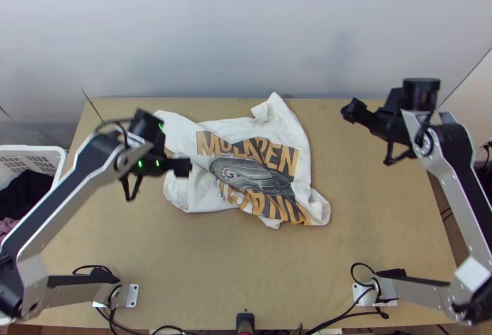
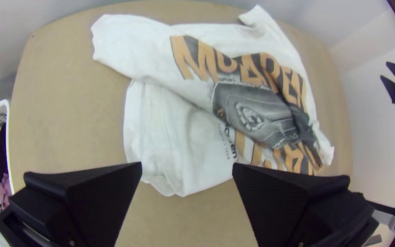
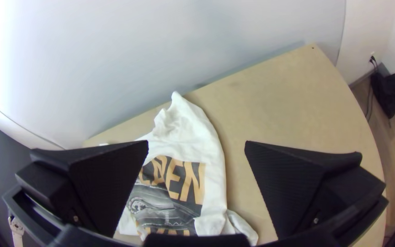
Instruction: Fold the t-shirt
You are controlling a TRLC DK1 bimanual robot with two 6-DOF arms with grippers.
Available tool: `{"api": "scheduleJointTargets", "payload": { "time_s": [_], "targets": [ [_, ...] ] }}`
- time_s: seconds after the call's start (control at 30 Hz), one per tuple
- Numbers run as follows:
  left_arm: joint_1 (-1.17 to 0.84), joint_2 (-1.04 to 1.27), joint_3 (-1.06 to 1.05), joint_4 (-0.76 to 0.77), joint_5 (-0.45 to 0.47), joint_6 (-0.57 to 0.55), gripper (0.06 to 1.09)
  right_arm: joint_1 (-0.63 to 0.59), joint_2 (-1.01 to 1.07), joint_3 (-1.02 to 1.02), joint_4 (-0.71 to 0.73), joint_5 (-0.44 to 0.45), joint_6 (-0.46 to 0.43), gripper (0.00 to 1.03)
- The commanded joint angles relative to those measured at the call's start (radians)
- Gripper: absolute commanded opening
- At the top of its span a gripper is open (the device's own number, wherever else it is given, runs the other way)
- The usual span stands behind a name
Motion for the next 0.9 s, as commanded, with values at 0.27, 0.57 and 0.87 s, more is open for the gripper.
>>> {"api": "scheduleJointTargets", "payload": {
  "time_s": [0.27, 0.57, 0.87],
  "targets": [
    [-0.135, -0.096, -0.368, 0.155, -0.087, -0.003, 1.02, 0.088, -0.188, -0.122, -0.127, 0.023, -0.020, 0.98],
    [-0.146, -0.089, -0.467, 0.253, -0.102, -0.003, 0.97, 0.103, -0.233, -0.138, -0.184, 0.026, -0.033, 0.98],
    [-0.149, -0.033, -0.472, 0.356, -0.125, -0.035, 0.83, 0.152, -0.270, -0.193, -0.212, 0.026, -0.046, 0.98]
  ]
}}
